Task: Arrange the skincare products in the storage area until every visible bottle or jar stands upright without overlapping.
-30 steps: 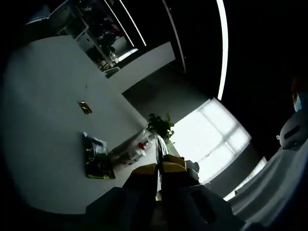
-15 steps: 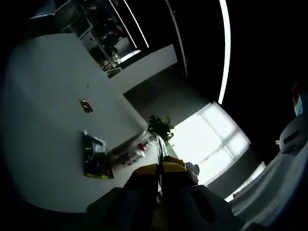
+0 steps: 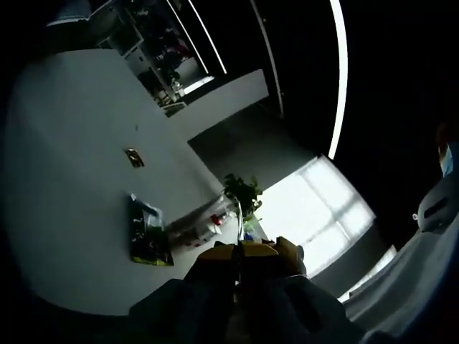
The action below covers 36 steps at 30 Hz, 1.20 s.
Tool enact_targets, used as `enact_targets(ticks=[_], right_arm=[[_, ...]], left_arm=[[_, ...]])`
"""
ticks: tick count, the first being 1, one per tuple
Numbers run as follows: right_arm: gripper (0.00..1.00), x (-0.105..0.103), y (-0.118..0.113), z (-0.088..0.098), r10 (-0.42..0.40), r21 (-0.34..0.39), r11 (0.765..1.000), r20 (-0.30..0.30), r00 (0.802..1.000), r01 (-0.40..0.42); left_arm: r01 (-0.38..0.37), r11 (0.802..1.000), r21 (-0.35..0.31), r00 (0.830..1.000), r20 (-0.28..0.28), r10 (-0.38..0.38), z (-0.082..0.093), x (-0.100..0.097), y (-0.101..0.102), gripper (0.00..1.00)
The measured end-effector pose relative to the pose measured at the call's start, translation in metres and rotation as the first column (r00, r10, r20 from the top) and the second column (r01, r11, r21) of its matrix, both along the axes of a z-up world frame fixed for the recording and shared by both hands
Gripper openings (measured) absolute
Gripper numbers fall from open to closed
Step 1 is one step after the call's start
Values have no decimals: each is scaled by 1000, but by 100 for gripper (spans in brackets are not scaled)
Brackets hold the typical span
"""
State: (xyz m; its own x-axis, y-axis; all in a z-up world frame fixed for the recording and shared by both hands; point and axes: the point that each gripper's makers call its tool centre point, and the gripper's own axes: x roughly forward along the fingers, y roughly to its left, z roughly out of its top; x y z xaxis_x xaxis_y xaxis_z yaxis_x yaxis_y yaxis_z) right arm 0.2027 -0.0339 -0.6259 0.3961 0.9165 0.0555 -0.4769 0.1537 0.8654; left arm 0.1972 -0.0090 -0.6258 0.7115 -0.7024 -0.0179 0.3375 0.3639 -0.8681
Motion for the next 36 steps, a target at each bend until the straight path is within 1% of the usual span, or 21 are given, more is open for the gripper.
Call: enact_targets(ticks=[5,9,12,15,17,20,21,24,25,29,34,35,36], right_arm=[[63,-2,1,-10,9,-53,999,2,1000,-9],[79,-1,-1,-20,0,-106,994,0,1000,0],[90,1,-3,-26,-11,-138,990,-1,1000,10],[96,2,-5,-31,-10,-174,985,13,1000,12],[99,1,-7,-36,-1,-210,978,30,1000,8],[99,-6,-12,-44,61,-285,958,90,994,-33],[99,-9,-14,-48,89,-340,940,122,989,-43],[99,-15,-20,-57,140,-425,903,156,978,-62],[99,-16,-22,-59,145,-440,896,160,976,-61],[99,-13,-34,-63,120,-445,895,160,980,-37],[99,-9,-51,-62,113,-472,882,189,975,-11],[99,-7,-54,-63,110,-483,876,196,974,-1],[99,-4,-61,-65,112,-511,860,214,970,14]], left_arm=[[0,1000,4,1000,-9,0,-2,2,0,0],[14,1000,22,1000,-24,-14,-8,0,-2,0],[15,1000,24,999,-34,-15,-11,0,-3,0],[15,1000,20,999,-41,-14,-12,-1,-3,0],[15,1000,22,999,-50,-14,-15,-1,-2,0],[14,1000,23,998,-65,-13,-19,-2,0,0],[13,1000,21,998,-69,-12,-20,-3,0,0],[15,1000,21,997,-80,-13,-23,-4,0,0],[16,1000,20,996,-85,-14,-24,-4,-1,0],[19,1000,19,995,-95,-17,-25,-3,-1,0],[13,1000,28,992,-123,-9,-30,-3,0,0],[12,1000,28,992,-126,-8,-31,-3,0,0],[5,1000,28,990,-138,-1,-33,-2,1,0]])
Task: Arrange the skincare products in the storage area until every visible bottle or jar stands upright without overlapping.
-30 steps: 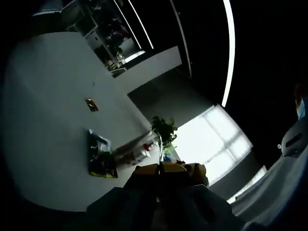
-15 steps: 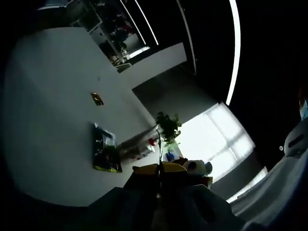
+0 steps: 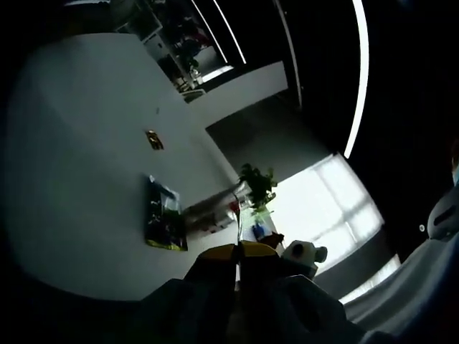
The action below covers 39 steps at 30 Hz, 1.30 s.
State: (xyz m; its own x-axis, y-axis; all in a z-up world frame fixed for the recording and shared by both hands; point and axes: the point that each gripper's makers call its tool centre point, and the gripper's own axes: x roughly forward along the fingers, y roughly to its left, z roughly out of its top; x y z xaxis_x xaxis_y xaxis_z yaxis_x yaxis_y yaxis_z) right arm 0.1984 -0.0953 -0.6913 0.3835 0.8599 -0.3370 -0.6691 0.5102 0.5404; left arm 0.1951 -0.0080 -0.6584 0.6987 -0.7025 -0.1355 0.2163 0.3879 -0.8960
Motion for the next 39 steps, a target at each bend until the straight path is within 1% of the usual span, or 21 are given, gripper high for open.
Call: enact_targets(ticks=[2,3,5,9,10,12,13,15,18,22,25,29,31,33,39], right_arm=[[99,3,-9,-4,-4,-47,999,28,1000,5],[99,3,-14,-8,-1,-69,998,20,1000,3],[99,3,-19,-9,-4,-74,997,27,1000,6],[99,8,-30,-13,-37,-86,995,48,998,41],[99,11,-35,-19,-47,-121,991,72,996,55],[99,6,-35,-25,-32,-151,988,62,998,41],[99,7,-34,-25,-35,-145,988,66,997,45],[99,9,-31,-20,-33,-124,991,97,995,44],[99,11,-33,-22,-37,-130,990,102,994,51],[99,14,-38,-36,-33,-178,983,105,994,52],[99,9,-34,-42,9,-216,976,112,994,16],[99,7,-32,-43,29,-226,974,113,993,-3],[99,9,-33,-43,21,-231,973,118,993,7],[99,9,-34,-42,18,-234,972,125,992,12],[99,13,-35,-48,16,-233,973,110,994,10]], left_arm=[[-14,1000,-1,1000,-20,14,-3,2,3,0],[-21,1000,-4,999,-31,21,-5,2,4,0],[-31,999,-7,999,-44,31,-7,3,6,0],[-44,999,-3,997,-70,44,-11,5,7,0],[-46,999,0,996,-77,46,-12,5,8,0],[-40,999,2,995,-92,40,-15,6,6,0],[-37,999,4,995,-96,37,-15,6,5,0],[-37,999,7,994,-99,38,-15,8,3,0],[-42,999,3,994,-101,42,-15,12,1,0],[-39,999,7,992,-116,40,-18,17,-3,0],[-43,999,19,992,-122,45,-22,20,-4,0],[-51,998,48,988,-144,58,-33,25,-2,0],[-56,996,67,985,-157,66,-40,28,0,0],[-53,995,81,986,-155,65,-44,31,0,0],[-43,992,118,981,-181,64,-62,37,1,0]])
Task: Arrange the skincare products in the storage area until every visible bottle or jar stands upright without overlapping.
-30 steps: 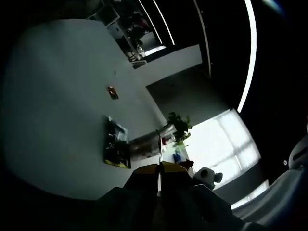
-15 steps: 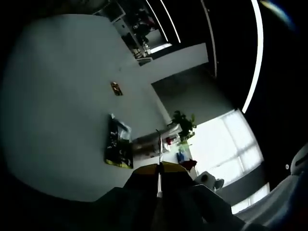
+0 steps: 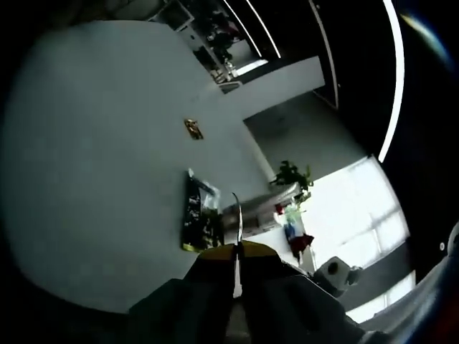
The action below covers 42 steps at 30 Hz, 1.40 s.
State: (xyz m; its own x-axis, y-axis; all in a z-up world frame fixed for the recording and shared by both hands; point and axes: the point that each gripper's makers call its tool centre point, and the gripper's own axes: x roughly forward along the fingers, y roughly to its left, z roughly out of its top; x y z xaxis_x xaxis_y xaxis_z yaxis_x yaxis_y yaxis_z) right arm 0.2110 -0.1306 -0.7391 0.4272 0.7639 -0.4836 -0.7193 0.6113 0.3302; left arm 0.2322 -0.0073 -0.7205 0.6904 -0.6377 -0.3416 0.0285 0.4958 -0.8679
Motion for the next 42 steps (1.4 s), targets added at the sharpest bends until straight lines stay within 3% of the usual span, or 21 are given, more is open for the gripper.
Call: enact_targets(ticks=[4,7,12,21,35,42], right_arm=[[99,3,-2,-2,-11,4,1000,-5,1000,11],[99,4,-2,-5,-17,3,1000,-21,1000,17],[99,3,-2,-5,-23,2,1000,-26,999,23],[99,2,-3,-4,-42,13,999,-50,998,43],[99,-3,-1,-8,-29,-9,1000,-68,997,29],[99,-4,0,-9,-28,-13,1000,-76,997,27]], left_arm=[[-3,1000,8,1000,-23,3,-14,6,1,0],[-63,997,-35,996,-67,60,-18,14,5,0],[-31,999,36,996,-80,34,-35,22,6,0],[-20,997,78,994,-108,28,-61,33,9,0],[-19,995,97,989,-142,33,-83,33,16,0],[-17,994,108,992,-120,30,-82,31,13,0]])
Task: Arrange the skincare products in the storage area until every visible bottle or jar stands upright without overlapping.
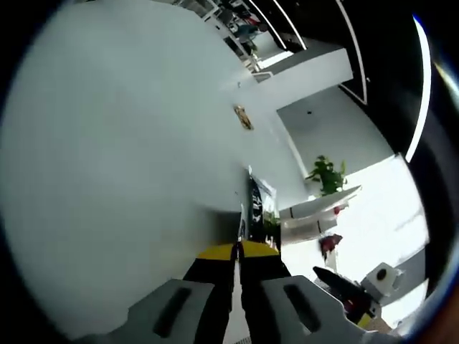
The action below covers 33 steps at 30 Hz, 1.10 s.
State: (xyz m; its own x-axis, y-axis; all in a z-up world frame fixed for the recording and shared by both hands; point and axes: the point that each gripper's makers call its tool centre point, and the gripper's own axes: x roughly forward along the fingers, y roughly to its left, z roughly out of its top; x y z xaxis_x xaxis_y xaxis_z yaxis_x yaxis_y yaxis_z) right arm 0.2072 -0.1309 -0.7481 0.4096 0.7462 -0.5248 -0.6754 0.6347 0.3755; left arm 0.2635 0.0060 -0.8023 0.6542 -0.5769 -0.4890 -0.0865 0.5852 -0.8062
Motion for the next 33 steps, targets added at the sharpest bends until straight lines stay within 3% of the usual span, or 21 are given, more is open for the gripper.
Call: enact_targets(ticks=[8,10,12,13,14,15,16,19,22,23,24,25,26,27,28,30,31,33], right_arm=[[99,-2,0,1,2,-4,1000,-4,1000,-2],[99,-2,0,1,3,-5,1000,-5,1000,-3],[99,-2,0,1,3,-5,1000,-5,1000,-3],[99,-2,0,1,3,-6,1000,-6,1000,-3],[99,-2,0,0,4,-5,1000,-8,1000,-4],[99,-1,0,0,4,-5,1000,-8,1000,-4],[99,-1,0,-1,5,-6,1000,-9,1000,-5],[99,-2,0,-2,10,-7,1000,-13,1000,-10],[99,-2,1,-1,8,-8,1000,-13,1000,-9],[99,-3,1,0,8,-7,1000,-14,1000,-8],[99,-3,1,-1,6,-7,1000,-13,1000,-6],[99,-3,0,-1,6,-8,1000,-13,1000,-6],[99,-3,0,-1,5,-8,1000,-14,1000,-5],[99,-3,1,-1,6,-8,1000,-15,1000,-6],[99,-2,0,-2,5,-8,1000,-15,1000,-5],[99,-2,0,-2,4,-8,1000,-16,1000,-4],[99,-2,0,-2,4,-7,1000,-17,1000,-4],[99,-2,0,-3,5,-8,1000,-19,1000,-5]], left_arm=[[30,999,43,1000,2,-30,-2,-2,0,0],[60,994,90,998,1,-60,-5,-3,3,0],[106,978,180,993,26,-112,-6,-3,6,1],[138,958,253,987,48,-155,-6,-2,8,3],[189,919,345,970,82,-230,-3,-1,6,5],[216,893,394,957,99,-275,-11,6,12,7],[253,854,454,933,120,-340,-15,12,14,7],[300,789,537,881,162,-445,-3,18,-6,8],[334,738,587,845,161,-510,-2,22,-21,9],[351,712,609,826,158,-542,-5,23,-26,10],[354,694,627,819,150,-553,-7,25,-28,11],[366,661,655,807,130,-576,-10,25,-31,12],[365,641,675,806,115,-580,-12,26,-30,13],[351,617,704,816,94,-571,-18,29,-26,13],[352,610,710,819,82,-568,-20,30,-26,14],[344,580,739,809,80,-582,-18,30,-29,16],[338,539,772,801,65,-595,-18,31,-28,17],[345,476,809,778,37,-627,-20,30,-31,18]])
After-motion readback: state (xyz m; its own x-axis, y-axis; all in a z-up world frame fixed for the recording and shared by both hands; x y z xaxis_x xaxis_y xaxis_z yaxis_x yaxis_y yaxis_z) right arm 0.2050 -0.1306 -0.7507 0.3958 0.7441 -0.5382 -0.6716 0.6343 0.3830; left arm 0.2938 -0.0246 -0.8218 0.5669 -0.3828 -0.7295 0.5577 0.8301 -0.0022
